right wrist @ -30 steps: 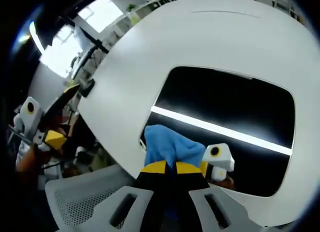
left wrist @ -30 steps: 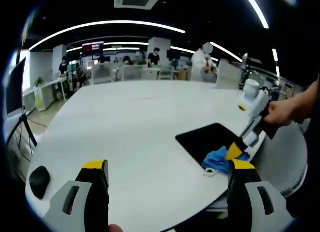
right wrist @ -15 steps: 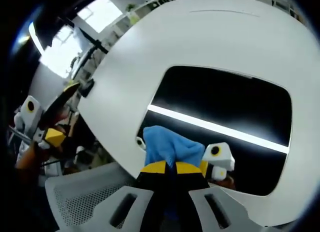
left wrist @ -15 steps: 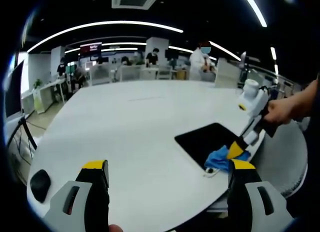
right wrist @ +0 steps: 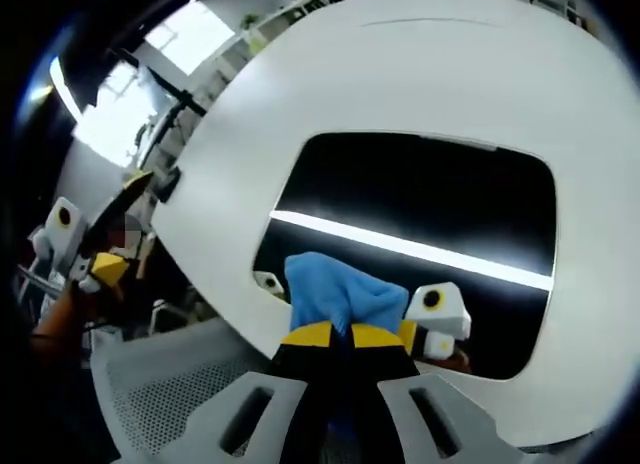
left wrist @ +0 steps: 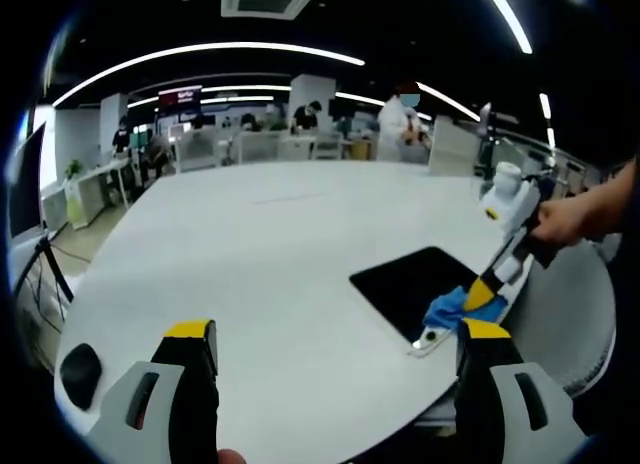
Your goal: Wipe the mirror surface with the cleaning cloth until all visible marks leave the cleaned area.
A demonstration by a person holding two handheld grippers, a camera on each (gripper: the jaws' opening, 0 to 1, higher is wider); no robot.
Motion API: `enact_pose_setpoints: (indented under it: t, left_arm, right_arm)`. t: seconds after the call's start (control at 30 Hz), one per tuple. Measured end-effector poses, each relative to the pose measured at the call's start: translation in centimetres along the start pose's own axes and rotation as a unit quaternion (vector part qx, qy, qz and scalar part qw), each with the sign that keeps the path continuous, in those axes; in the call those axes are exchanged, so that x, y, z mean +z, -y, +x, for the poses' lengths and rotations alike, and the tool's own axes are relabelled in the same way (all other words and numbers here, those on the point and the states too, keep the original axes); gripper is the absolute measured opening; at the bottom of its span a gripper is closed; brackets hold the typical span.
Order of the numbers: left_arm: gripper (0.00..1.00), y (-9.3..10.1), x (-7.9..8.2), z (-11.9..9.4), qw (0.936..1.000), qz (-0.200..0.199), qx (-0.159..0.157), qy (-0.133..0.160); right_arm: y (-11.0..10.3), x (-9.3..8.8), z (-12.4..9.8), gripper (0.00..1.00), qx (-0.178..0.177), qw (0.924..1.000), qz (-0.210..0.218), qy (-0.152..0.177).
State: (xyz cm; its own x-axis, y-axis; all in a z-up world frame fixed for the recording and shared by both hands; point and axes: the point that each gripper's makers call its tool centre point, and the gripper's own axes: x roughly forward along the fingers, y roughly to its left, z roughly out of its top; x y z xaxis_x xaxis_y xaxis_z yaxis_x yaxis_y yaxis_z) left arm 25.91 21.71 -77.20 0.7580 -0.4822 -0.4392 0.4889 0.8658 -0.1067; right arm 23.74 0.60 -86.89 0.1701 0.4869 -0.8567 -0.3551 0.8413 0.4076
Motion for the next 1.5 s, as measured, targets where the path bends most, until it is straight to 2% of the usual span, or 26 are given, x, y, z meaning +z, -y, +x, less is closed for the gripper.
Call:
enact_pose_setpoints:
  t: [0.63,0.97,1.5]
  left_arm:
    - [1.0,0.3,-0.2,0.4,1.0,-0.001,0.0,-0.003]
    - [1.0,0.3,-0.4,0.3,1.0,-0.004,0.002,-0.006]
    - [1.0,-0.2,-0.6,0.2,0.9999,-0.01,0.008,-0.005]
  right_arm:
    - [0.4,0.4,0.0,0.0,-0.006,0.9999,0.006,-0.007]
    - [0.8,1.8,0.4,0.0,-0.02,0.9998,-0.004,0.007]
    - [2.1,5.1,0.9,0.0,-0.031,0.9993,-0.007,0.017]
